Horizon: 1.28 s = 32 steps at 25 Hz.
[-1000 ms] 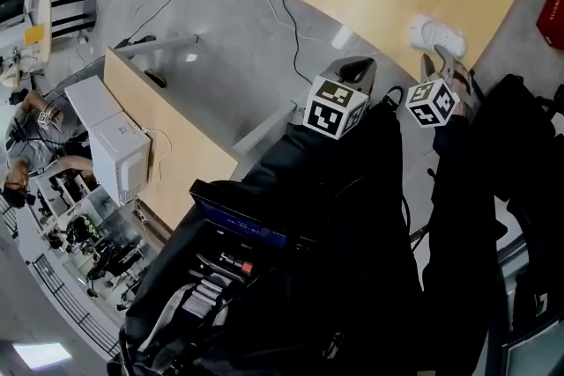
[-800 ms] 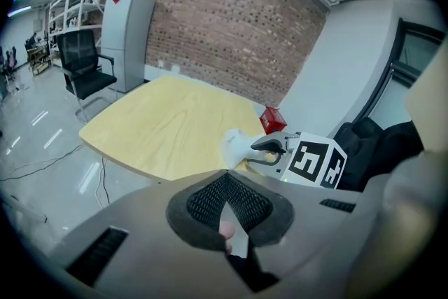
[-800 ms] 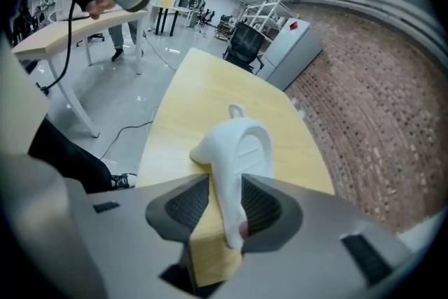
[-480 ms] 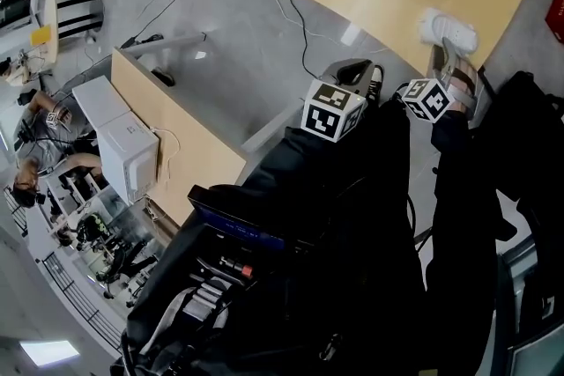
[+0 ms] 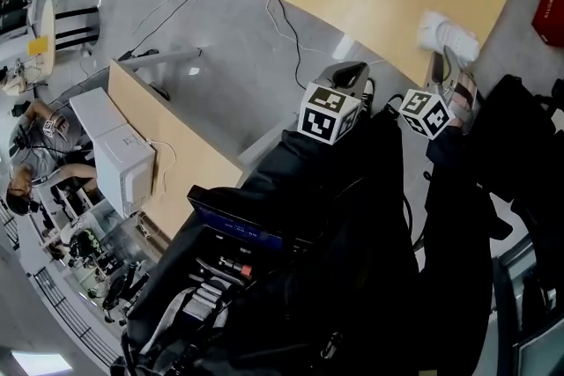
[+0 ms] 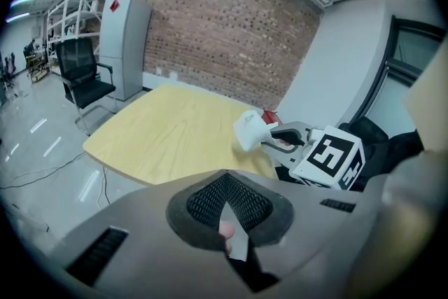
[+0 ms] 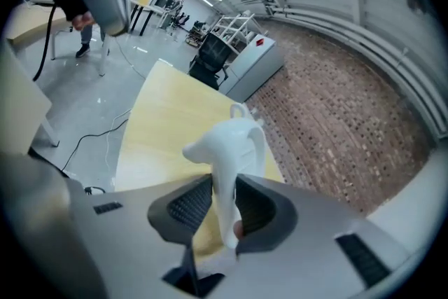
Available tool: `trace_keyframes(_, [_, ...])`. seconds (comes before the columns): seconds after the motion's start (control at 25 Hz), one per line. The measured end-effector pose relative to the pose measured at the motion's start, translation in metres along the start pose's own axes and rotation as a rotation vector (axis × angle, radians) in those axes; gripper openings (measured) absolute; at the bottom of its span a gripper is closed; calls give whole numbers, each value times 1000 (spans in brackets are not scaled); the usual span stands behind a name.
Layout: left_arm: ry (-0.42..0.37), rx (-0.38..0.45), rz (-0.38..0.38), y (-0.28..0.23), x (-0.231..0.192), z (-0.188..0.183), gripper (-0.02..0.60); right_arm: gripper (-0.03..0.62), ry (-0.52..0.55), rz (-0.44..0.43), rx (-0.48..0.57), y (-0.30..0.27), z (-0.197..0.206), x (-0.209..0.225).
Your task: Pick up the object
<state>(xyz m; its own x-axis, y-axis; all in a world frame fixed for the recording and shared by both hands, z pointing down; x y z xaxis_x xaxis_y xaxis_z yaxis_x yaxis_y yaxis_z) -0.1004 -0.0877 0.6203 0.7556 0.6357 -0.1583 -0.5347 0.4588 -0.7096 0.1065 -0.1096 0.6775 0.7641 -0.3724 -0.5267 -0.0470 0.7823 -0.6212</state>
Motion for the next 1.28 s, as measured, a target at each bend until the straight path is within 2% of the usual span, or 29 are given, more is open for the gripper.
trace_keyframes(0.16, [-13, 79, 4, 7, 5, -29, -2, 110, -70, 77, 79, 39, -25, 25])
trace_keyframes(0.32, [-59, 191, 2, 21, 12, -73, -2, 110, -137, 140, 154, 82, -51, 50])
trace_keyframes(0.6, [-146, 389, 3, 56, 32, -147, -2, 110, -287, 192, 316, 157, -97, 102])
trace_keyframes(0.88, [-193, 542, -8, 96, 48, -198, -2, 110, -562, 158, 410, 220, -116, 143])
trace_keyframes(1.08, [-231, 616, -17, 117, 50, -227, -2, 110, -673, 144, 491, 245, -126, 172])
trace_keyframes(1.28, [-259, 683, -10, 128, 63, -248, -2, 110, -841, 70, 579, 264, -123, 201])
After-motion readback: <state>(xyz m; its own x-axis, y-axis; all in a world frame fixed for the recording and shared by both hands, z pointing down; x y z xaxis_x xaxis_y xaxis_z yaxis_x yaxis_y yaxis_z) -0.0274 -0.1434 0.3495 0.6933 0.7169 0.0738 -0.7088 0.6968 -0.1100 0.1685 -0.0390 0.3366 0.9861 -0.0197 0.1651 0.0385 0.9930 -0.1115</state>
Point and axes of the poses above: the fingertips, and each gripper's own axes: y backward along the fingers, x to its right, z out of its underside, the point moved 9 cm from there along y, backward along the fingers, and after that the axes turned 14 degrees about -y, right-handed, at the moved point
